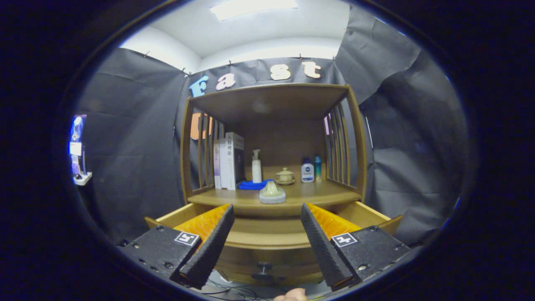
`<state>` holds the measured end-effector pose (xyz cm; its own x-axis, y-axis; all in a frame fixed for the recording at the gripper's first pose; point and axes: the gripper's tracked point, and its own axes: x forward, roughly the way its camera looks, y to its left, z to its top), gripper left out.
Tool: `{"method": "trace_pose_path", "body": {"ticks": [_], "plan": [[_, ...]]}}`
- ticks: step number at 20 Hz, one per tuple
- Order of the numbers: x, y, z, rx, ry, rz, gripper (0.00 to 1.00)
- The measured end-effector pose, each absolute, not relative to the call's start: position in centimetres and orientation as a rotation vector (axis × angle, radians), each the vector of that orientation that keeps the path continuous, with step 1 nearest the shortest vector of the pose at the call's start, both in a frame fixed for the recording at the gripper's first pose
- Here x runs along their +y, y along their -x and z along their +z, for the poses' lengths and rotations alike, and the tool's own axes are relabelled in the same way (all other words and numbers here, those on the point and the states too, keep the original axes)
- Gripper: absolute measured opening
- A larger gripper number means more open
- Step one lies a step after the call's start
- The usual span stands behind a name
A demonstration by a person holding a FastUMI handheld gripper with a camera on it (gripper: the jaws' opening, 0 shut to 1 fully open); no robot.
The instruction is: Pull open the drawer, take out the items inside it, and place them on the countertop above the cabinet.
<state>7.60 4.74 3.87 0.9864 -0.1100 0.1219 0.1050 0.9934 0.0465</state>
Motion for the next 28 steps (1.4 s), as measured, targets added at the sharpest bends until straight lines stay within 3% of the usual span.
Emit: {"method": "trace_pose_path", "body": {"ticks": [13,28], "plan": [[5.2,-7.5,-5.8,-0.046,-0.036,-0.187,1.0],[4.9,-10.8,-7.3,-0.017,-0.055,-0.215,0.96]]}}
